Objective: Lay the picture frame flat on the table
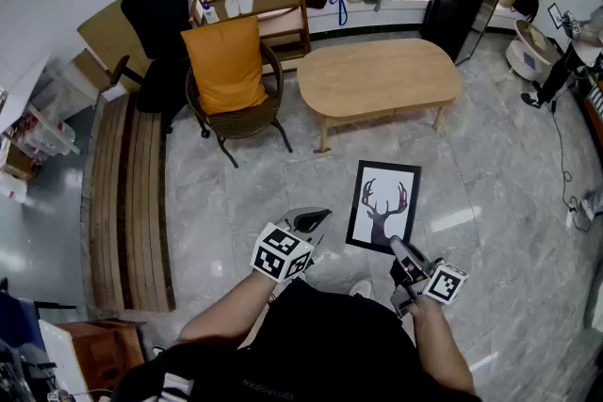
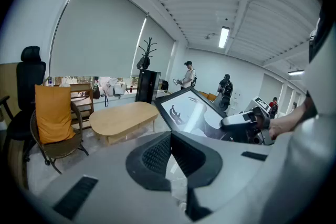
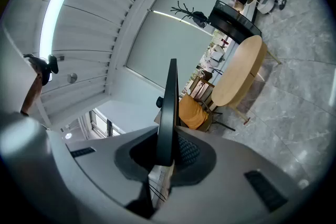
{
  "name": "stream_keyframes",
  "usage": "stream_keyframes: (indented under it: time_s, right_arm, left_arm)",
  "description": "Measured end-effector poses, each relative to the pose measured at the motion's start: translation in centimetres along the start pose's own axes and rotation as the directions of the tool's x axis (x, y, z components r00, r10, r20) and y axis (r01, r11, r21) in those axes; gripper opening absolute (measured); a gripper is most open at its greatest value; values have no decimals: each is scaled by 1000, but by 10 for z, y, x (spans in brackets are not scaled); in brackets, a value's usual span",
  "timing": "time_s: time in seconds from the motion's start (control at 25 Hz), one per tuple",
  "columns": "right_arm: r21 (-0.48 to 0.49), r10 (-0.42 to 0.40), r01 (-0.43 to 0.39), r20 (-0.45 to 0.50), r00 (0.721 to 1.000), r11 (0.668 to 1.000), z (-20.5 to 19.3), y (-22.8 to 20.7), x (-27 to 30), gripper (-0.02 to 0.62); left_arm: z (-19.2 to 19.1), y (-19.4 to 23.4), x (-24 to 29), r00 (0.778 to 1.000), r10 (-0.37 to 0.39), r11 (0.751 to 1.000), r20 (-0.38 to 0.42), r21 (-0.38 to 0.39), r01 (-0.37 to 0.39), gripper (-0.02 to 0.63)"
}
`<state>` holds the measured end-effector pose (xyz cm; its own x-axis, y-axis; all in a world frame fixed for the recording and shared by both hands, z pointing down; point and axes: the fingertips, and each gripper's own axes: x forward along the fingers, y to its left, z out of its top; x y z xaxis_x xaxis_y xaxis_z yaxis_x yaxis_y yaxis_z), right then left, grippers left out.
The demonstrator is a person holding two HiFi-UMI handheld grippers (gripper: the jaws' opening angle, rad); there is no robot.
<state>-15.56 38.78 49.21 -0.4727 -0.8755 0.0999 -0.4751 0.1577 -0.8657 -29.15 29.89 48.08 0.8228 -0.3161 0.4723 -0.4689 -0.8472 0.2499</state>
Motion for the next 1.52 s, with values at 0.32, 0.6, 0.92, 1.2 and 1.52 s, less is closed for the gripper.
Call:
stream_keyframes:
  time_s: [0.32,0.6,0.92,1.2,1.52]
  right_arm:
    - [-19,-7,7,4,1000,1000,1,0,-2,31]
    - [-31,-26,26,11,1000,999,6,1,8,31]
    - [-8,46,-46,24,999,999,5,14,20,31]
    - [1,-46,46,29,999,999,-17,17,58,31]
    - [31,-107,105,46,993,994,-33,14,79,31]
  left_arm:
    - [-1,-4,2,1000,-20,1000,-3,13,20,0]
    - [6,5,4,999,-39,999,4,5,39,0]
    - [-6,22,12,997,-50,998,-50,-35,48,0]
    - [-15,58,-11,990,-118,993,-76,-31,116,0]
    - [-48,75,-16,973,-173,985,-154,-58,165,0]
